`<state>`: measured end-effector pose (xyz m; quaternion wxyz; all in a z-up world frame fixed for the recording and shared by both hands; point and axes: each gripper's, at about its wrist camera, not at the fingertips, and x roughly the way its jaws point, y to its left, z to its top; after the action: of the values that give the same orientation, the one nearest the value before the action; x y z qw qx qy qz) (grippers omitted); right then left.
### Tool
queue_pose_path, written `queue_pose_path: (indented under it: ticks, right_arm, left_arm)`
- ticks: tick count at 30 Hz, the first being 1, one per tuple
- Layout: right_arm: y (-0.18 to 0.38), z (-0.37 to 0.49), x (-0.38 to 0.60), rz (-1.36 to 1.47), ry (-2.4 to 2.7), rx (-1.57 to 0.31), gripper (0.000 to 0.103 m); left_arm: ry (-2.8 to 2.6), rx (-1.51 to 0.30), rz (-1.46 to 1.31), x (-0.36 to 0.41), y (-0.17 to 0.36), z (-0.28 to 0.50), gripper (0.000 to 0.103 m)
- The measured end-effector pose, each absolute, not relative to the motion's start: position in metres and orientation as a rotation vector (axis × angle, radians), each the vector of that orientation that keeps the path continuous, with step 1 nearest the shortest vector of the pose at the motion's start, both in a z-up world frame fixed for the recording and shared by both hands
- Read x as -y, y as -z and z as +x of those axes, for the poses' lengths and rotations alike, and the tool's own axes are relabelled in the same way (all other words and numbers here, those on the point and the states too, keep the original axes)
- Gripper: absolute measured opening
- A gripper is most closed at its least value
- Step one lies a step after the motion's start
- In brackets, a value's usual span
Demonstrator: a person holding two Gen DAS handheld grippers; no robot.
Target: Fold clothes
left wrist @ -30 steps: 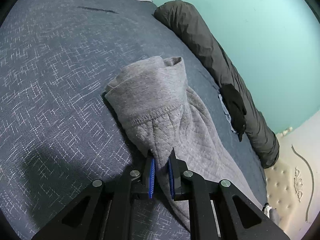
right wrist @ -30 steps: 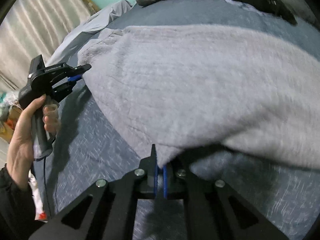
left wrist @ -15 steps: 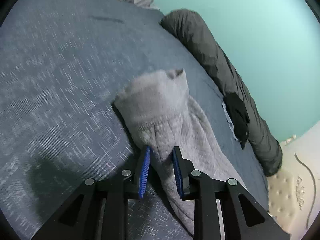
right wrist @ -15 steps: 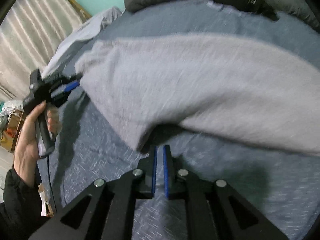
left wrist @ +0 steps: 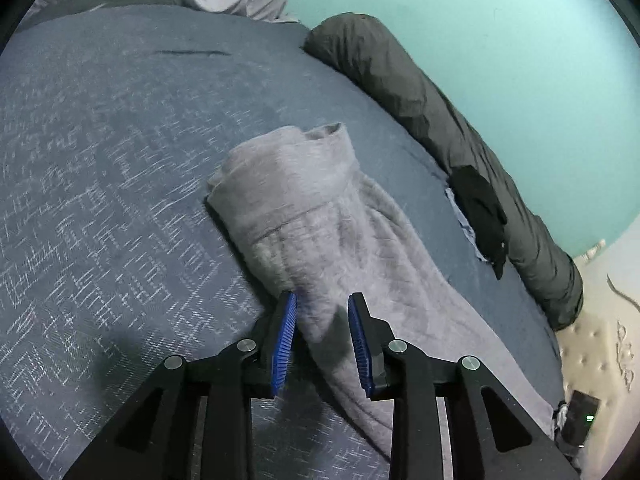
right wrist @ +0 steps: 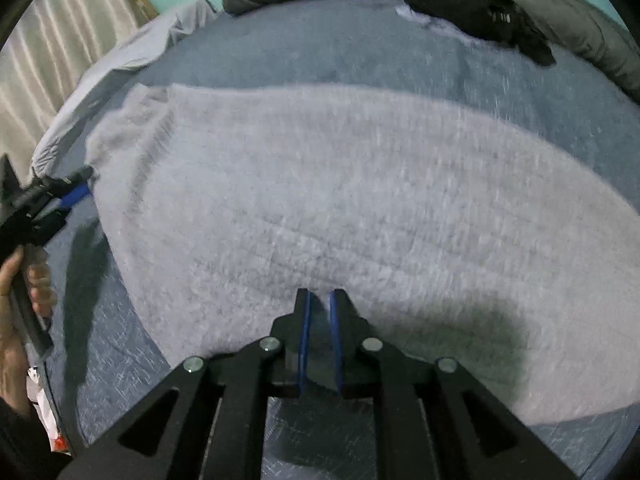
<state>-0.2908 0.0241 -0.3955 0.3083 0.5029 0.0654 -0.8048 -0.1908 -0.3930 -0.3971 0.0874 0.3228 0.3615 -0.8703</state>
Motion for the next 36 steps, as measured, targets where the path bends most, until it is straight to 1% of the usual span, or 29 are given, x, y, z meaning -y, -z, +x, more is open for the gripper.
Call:
queue_pose_path:
  ticks: [2, 4, 5, 6, 8, 12, 16, 22, 23, 24, 26, 27, 29, 30, 31, 33, 36]
  right_arm:
    - [0.380, -0.297, -0.024, 1.275, 2.148, -0.174, 0.010]
    - [0.365, -0.307, -0.023, 1.228, 2.165, -0.158, 0.014]
    - [0.358, -0.313, -0.022, 1.211, 2.171, -0.147, 0.023]
    - [0.353, -0.320, -0.019, 1.196, 2.177, -0.148, 0.040]
    - [0.351, -0.334, -0.006, 1.207, 2.161, -0.190, 0.057]
    - [0.363, -0.359, 0.021, 1.259, 2.152, -0.320, 0.057]
    - [0.378, -0.376, 0.033, 1.288, 2.144, -0.355, 0.057]
    - [0.395, -0.384, 0.051, 1.273, 2.107, -0.485, 0.056]
    - [0.398, -0.384, 0.054, 1.269, 2.096, -0.514, 0.052]
    - [0.401, -0.384, 0.056, 1.262, 2.087, -0.544, 0.040]
    - [0.404, -0.383, 0.060, 1.249, 2.071, -0.582, 0.034]
    - [0.405, -0.383, 0.060, 1.248, 2.065, -0.581, 0.027]
    - [0.406, -0.385, 0.060, 1.248, 2.055, -0.578, 0.019]
    - [0.406, -0.385, 0.060, 1.244, 2.054, -0.584, 0.012]
    - [0.406, -0.385, 0.059, 1.241, 2.054, -0.587, 0.008]
    - [0.405, -0.384, 0.058, 1.234, 2.051, -0.586, 0.003]
    - [0.398, -0.381, 0.055, 1.204, 2.063, -0.583, 0.002]
  left_arm:
    - [2.589, -1.083, 0.957, 0.395, 0.397, -0.188, 0.029]
    - [2.597, -1.078, 0.957, 0.393, 0.395, -0.188, 0.030]
    - [2.599, -1.074, 0.957, 0.390, 0.395, -0.192, 0.030]
    - [2.600, -1.068, 0.956, 0.387, 0.394, -0.197, 0.030]
    - [2.604, -1.068, 0.951, 0.385, 0.394, -0.198, 0.030]
    - [2.611, -1.057, 0.944, 0.384, 0.392, -0.199, 0.030]
    - [2.611, -1.055, 0.935, 0.385, 0.392, -0.200, 0.030]
    - [2.610, -1.069, 0.934, 0.385, 0.393, -0.202, 0.030]
    - [2.610, -1.071, 0.933, 0.385, 0.393, -0.202, 0.030]
    - [2.610, -1.075, 0.933, 0.386, 0.394, -0.201, 0.030]
    - [2.609, -1.077, 0.933, 0.387, 0.394, -0.200, 0.030]
    - [2.610, -1.077, 0.934, 0.387, 0.394, -0.200, 0.030]
    - [2.608, -1.080, 0.934, 0.387, 0.394, -0.200, 0.030]
    - [2.608, -1.083, 0.933, 0.387, 0.394, -0.199, 0.030]
    - [2.608, -1.085, 0.932, 0.387, 0.394, -0.199, 0.030]
    - [2.607, -1.085, 0.928, 0.387, 0.393, -0.199, 0.030]
    - [2.603, -1.091, 0.925, 0.388, 0.393, -0.198, 0.030]
